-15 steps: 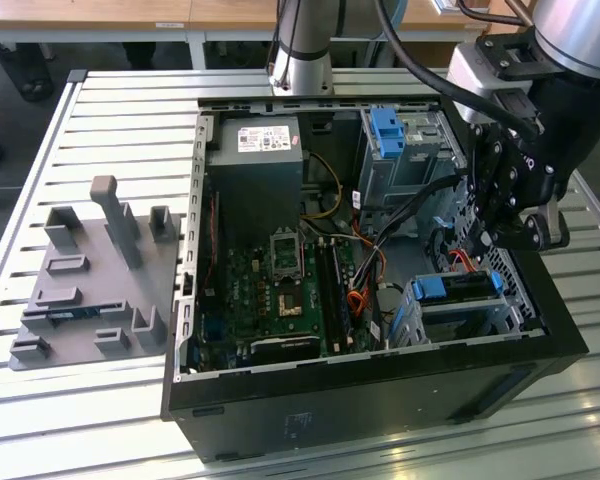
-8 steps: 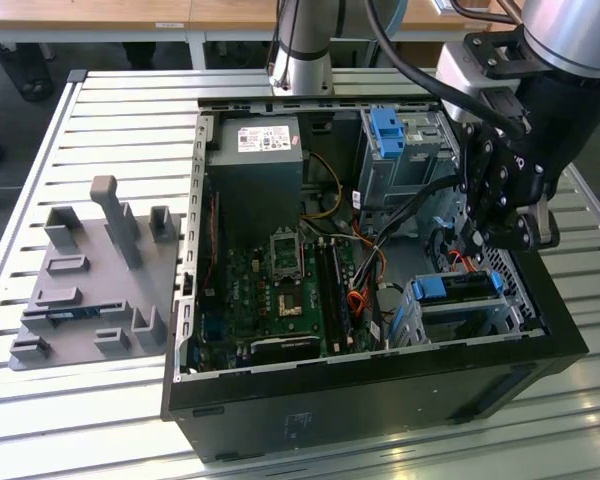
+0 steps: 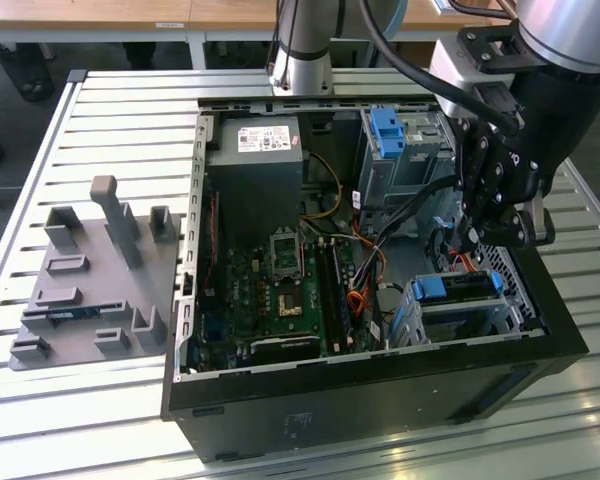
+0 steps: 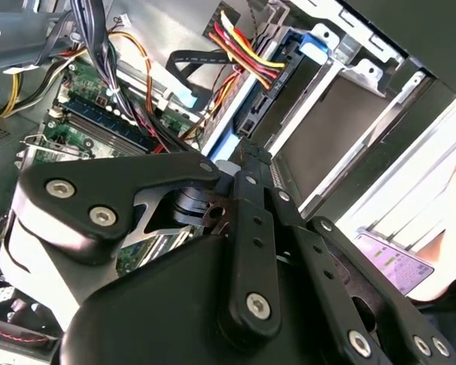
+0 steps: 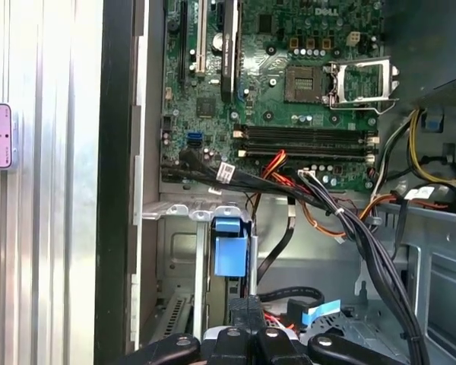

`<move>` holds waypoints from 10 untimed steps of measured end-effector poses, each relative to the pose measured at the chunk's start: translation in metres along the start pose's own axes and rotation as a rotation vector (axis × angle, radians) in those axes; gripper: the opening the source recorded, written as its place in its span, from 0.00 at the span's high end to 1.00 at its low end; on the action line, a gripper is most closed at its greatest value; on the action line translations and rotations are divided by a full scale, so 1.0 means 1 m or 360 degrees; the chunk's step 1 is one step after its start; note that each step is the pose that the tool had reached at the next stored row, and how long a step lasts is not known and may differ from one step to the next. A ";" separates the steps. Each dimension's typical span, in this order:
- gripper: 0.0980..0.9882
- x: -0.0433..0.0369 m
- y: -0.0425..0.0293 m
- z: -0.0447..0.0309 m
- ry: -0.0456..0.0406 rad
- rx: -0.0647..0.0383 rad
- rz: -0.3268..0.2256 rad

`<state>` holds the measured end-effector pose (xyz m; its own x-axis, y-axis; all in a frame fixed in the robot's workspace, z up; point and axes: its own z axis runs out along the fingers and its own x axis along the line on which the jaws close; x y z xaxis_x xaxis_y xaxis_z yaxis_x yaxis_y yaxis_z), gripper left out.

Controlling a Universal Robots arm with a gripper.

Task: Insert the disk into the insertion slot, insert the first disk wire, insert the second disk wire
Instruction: 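Insert the second disk wire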

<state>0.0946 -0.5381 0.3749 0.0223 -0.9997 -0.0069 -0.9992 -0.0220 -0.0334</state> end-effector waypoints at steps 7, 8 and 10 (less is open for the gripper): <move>0.99 -0.0109 0.0002 0.0018 0.0001 0.0000 0.0000; 0.99 -0.0124 0.0001 0.0027 0.0001 0.0000 0.0000; 0.99 -0.0153 0.0002 0.0052 0.0001 0.0000 0.0000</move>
<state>0.0943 -0.5228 0.3698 0.0224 -0.9997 -0.0063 -0.9992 -0.0221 -0.0333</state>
